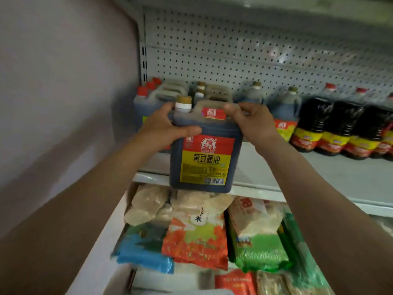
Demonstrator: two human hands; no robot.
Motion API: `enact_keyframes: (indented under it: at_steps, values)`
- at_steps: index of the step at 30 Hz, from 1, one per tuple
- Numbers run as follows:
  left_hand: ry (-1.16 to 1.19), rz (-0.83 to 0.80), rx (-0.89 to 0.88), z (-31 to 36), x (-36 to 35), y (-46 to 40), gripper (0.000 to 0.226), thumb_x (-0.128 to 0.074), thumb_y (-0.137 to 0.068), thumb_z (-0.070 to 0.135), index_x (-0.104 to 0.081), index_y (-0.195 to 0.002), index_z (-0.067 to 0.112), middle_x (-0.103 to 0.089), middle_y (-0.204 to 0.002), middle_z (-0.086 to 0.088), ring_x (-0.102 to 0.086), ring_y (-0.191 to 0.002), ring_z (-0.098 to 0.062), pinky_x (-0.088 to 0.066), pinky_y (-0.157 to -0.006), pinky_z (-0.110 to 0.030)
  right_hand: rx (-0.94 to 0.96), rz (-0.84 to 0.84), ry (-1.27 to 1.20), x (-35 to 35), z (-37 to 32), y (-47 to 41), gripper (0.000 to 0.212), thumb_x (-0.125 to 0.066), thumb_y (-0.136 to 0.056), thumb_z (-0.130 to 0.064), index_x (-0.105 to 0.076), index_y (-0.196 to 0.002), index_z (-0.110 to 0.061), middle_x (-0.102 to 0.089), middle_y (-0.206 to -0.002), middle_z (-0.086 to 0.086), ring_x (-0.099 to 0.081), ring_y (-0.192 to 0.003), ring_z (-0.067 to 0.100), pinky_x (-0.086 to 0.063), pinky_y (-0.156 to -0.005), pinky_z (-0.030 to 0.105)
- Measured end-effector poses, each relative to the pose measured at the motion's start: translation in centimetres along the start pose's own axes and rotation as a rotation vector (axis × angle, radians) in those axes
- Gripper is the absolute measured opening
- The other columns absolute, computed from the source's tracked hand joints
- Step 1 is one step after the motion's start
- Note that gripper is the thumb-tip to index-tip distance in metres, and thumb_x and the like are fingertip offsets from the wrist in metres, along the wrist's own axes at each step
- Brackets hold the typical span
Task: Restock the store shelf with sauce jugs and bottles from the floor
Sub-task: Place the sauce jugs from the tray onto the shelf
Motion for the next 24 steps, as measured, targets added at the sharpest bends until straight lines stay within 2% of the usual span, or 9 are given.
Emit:
enact_keyframes:
  at_steps: [2, 4, 6, 8, 10, 13, 16, 20, 24]
  values:
    - [-0.039, 0.031, -0.031, 0.5, -0.9, -2.3, 0.063, -0.090, -0.067, 0.036, -0.056, -0.120, 0.028, -0.068, -0.106, 0.017, -0.069, -0.094, -0.006, -0.057, -0.079, -0.024, -0.008, 0.016, -0.004, 0.6, 0.6, -2.2, 0.047, -0.068, -0.092, -0.049, -0.074, -0.095, -0.002, -0.073, -0.093, 0.021, -0.061, -0.080, 0.018, -0.052, -0.075, 0.040]
    - [-0.041, 0.029, -0.038, 0.1, -1.8, -4.4, 0.067, -0.092, -0.064, 0.037, -0.057, -0.121, 0.029, -0.069, -0.109, 0.017, -0.068, -0.102, -0.008, -0.057, -0.090, -0.033, -0.009, 0.019, -0.005, 0.4, 2.1, -4.1, 0.043, -0.068, -0.091, -0.050, -0.073, -0.095, -0.007, -0.073, -0.091, 0.015, -0.065, -0.085, 0.021, -0.053, -0.076, 0.040]
    - [-0.039, 0.011, -0.016, -0.8, -2.7, -6.1, 0.067, -0.092, -0.063, 0.037, -0.056, -0.120, 0.034, -0.069, -0.112, 0.016, -0.067, -0.103, -0.006, -0.056, -0.094, -0.038, -0.008, 0.016, 0.004, -0.1, 3.7, -5.3, 0.044, -0.067, -0.087, -0.060, -0.073, -0.095, -0.017, -0.072, -0.088, 0.004, -0.068, -0.089, 0.022, -0.052, -0.071, 0.032]
    - [-0.050, -0.005, 0.007, -1.6, -3.5, -7.2, 0.065, -0.091, -0.067, 0.033, -0.053, -0.119, 0.035, -0.067, -0.114, 0.017, -0.065, -0.104, -0.006, -0.056, -0.090, -0.032, -0.027, -0.002, -0.014, -0.8, 5.7, -6.1, 0.059, -0.060, -0.077, -0.076, -0.074, -0.097, -0.022, -0.075, -0.094, 0.001, -0.071, -0.094, 0.023, -0.056, -0.076, 0.036]
    - [-0.078, -0.006, 0.022, -2.4, -4.2, -7.5, 0.067, -0.090, -0.070, 0.031, -0.049, -0.123, 0.034, -0.061, -0.113, 0.020, -0.061, -0.103, -0.003, -0.052, -0.080, -0.021, -0.011, -0.026, -0.010, -1.5, 7.2, -6.3, 0.050, -0.061, -0.078, -0.075, -0.072, -0.088, -0.027, -0.075, -0.086, 0.001, -0.071, -0.084, 0.021, -0.057, -0.075, 0.045]
    - [-0.039, -0.007, 0.055, -3.7, -4.5, -7.7, 0.071, -0.088, -0.072, 0.027, -0.048, -0.130, 0.034, -0.062, -0.114, 0.020, -0.060, -0.104, 0.000, -0.051, -0.077, -0.017, 0.006, -0.026, -0.024, -2.1, 8.4, -6.7, 0.033, -0.067, -0.088, -0.057, -0.070, -0.082, -0.025, -0.070, -0.073, -0.003, -0.066, -0.072, 0.015, -0.051, -0.065, 0.036]
    - [-0.012, -0.027, 0.073, -4.2, -4.5, -8.1, 0.072, -0.087, -0.073, 0.027, -0.049, -0.134, 0.032, -0.065, -0.118, 0.016, -0.062, -0.107, -0.002, -0.053, -0.081, -0.021, -0.078, -0.032, -0.160, -2.3, 9.6, -7.7, 0.046, -0.065, -0.085, -0.066, -0.068, -0.070, -0.022, -0.066, -0.064, -0.006, -0.062, -0.065, 0.008, -0.052, -0.063, 0.034]
    - [-0.001, -0.028, 0.074, -4.8, -4.5, -8.4, 0.074, -0.087, -0.072, 0.030, -0.048, -0.135, 0.034, -0.065, -0.122, 0.014, -0.063, -0.111, -0.008, -0.056, -0.092, -0.034, -0.231, 0.007, -0.365, -2.5, 12.1, -10.1, 0.061, -0.063, -0.070, -0.083, -0.073, -0.084, -0.025, -0.076, -0.084, 0.002, -0.073, -0.087, 0.022, -0.060, -0.084, 0.051]
    - [0.015, -0.020, 0.067, -5.5, -4.7, -8.3, 0.080, -0.087, -0.067, 0.038, -0.047, -0.136, 0.037, -0.066, -0.125, 0.013, -0.062, -0.115, -0.009, -0.054, -0.097, -0.041, -0.262, 0.023, -0.393, -3.5, 13.1, -12.6, 0.045, -0.064, -0.092, -0.055, -0.070, -0.113, -0.015, -0.071, -0.108, 0.001, -0.064, -0.102, 0.016, -0.053, -0.088, 0.034]
Point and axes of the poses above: each hand's wrist, its own y-axis away from the middle knuckle, its own x-axis out of the back of the hand, z = x × y, the point moved 1 cm from there along -y, towards the middle knuckle
